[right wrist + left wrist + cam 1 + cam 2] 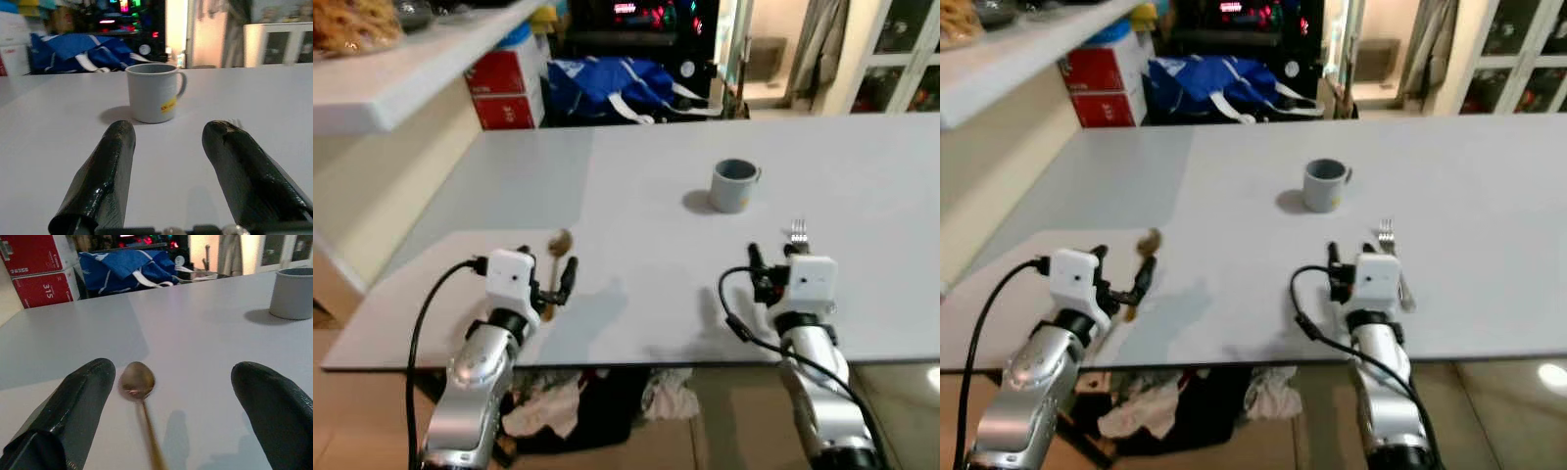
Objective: Setting the table
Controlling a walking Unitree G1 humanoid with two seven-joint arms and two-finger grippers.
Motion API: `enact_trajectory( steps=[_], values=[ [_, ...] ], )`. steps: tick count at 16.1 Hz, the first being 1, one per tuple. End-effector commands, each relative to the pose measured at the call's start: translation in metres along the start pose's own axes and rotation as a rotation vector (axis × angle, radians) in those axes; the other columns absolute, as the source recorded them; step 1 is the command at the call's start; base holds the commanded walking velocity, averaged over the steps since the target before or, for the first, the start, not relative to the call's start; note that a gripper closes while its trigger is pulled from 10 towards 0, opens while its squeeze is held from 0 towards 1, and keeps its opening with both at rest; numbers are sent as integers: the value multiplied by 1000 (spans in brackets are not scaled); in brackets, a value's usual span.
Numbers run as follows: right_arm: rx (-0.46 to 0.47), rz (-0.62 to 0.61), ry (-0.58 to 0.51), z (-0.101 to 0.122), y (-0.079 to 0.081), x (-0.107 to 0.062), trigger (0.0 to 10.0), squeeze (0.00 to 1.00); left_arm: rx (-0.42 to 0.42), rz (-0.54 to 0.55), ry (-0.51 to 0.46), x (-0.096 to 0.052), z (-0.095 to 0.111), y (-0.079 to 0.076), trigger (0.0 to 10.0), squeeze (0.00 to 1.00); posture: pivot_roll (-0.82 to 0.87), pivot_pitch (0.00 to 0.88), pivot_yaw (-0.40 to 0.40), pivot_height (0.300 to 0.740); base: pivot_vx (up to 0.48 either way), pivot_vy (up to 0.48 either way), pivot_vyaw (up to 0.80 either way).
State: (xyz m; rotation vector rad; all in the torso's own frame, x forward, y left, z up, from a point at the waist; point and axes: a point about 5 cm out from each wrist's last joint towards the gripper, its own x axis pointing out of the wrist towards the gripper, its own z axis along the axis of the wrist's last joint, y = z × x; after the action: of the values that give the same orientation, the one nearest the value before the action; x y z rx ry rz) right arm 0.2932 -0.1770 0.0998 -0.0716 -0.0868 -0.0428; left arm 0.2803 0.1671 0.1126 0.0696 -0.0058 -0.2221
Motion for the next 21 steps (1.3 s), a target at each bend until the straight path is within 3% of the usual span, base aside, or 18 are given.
enact_trajectory(
  steps=[1,21],
  values=[
    [23,12,1,1,6,2,10000,0,13,12,-3,-1,4,7,10000,0,-106,0,60,740,0,480,0],
    [49,70,43,-10,18,-8,10000,0,-19,21,36,-7,-1,14,10000,0,-89,0,53,740,0,480,0]
  ],
)
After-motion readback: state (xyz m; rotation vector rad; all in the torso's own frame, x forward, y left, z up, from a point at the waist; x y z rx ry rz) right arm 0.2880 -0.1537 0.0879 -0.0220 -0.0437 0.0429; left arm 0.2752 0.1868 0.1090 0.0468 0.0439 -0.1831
